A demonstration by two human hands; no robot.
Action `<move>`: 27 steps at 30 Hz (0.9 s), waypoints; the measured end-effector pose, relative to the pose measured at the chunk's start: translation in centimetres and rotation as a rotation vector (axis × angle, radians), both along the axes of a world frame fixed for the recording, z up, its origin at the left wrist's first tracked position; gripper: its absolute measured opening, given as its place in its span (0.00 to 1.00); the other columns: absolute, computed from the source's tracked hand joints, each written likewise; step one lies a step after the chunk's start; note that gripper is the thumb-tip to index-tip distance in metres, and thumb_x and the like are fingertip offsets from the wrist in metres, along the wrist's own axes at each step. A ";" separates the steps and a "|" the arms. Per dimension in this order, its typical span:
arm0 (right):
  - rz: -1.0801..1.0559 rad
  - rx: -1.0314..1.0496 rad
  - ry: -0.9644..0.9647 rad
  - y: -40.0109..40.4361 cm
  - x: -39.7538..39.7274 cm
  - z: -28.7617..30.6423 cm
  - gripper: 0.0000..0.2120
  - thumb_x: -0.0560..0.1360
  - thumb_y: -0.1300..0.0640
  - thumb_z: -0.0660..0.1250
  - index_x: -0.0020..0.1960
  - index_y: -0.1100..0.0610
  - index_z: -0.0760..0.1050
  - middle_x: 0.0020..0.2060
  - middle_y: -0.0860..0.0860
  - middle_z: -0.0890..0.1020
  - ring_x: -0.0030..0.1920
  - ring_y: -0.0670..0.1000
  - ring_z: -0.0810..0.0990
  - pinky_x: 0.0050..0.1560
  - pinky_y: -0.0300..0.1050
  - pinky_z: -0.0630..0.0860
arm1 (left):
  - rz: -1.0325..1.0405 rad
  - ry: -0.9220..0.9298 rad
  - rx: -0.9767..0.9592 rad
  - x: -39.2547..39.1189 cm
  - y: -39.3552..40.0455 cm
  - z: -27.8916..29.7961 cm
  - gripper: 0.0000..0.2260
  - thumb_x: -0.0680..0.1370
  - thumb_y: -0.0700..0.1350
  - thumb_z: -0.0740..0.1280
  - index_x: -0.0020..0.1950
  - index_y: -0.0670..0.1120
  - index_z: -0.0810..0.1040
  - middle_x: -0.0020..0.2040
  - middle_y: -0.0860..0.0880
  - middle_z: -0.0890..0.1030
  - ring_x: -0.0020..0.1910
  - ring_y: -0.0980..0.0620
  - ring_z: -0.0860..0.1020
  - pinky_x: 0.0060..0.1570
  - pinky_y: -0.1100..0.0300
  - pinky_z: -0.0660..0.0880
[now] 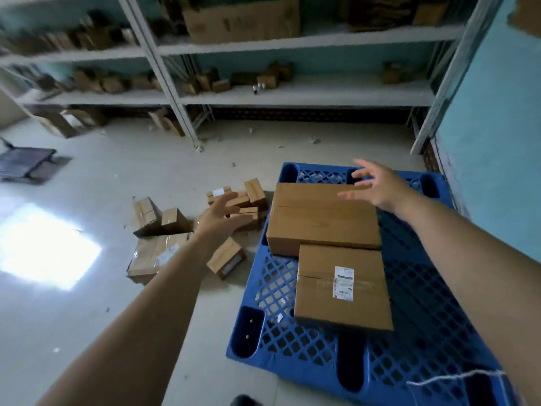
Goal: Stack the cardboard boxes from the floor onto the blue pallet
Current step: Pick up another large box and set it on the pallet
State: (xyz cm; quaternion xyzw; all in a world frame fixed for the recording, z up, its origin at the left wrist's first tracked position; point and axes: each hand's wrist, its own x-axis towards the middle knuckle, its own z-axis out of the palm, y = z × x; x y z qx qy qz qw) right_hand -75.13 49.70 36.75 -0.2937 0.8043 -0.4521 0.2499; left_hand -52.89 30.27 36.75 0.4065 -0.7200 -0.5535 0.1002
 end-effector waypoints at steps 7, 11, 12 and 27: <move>0.100 -0.161 -0.057 -3.1 5.8 7.9 0.37 0.66 0.51 0.74 0.70 0.54 0.62 0.65 0.55 0.71 0.60 0.54 0.71 0.56 0.50 0.72 | 0.204 0.084 0.010 11.6 -0.4 8.1 0.25 0.73 0.41 0.69 0.69 0.50 0.67 0.64 0.42 0.74 0.58 0.45 0.74 0.52 0.52 0.71; 0.188 -0.173 -0.071 -5.4 10.0 9.3 0.38 0.64 0.49 0.74 0.70 0.54 0.63 0.64 0.54 0.71 0.60 0.53 0.72 0.60 0.52 0.72 | 0.304 0.098 0.025 16.7 -1.9 9.4 0.25 0.73 0.41 0.69 0.69 0.49 0.67 0.63 0.43 0.75 0.61 0.42 0.73 0.60 0.44 0.69; 0.192 -0.180 -0.080 -6.1 11.0 9.4 0.38 0.64 0.49 0.74 0.70 0.53 0.63 0.64 0.53 0.71 0.61 0.54 0.71 0.61 0.53 0.71 | 0.321 0.103 0.027 17.8 -2.6 9.4 0.25 0.73 0.40 0.69 0.69 0.49 0.67 0.62 0.44 0.75 0.61 0.42 0.74 0.60 0.43 0.68; 0.266 -0.177 -0.166 -30.6 28.0 7.0 0.36 0.66 0.50 0.73 0.70 0.52 0.62 0.66 0.54 0.70 0.64 0.55 0.70 0.61 0.53 0.71 | 0.347 0.075 -0.006 35.1 -23.4 8.7 0.26 0.72 0.41 0.70 0.68 0.50 0.67 0.63 0.43 0.75 0.55 0.45 0.75 0.50 0.51 0.69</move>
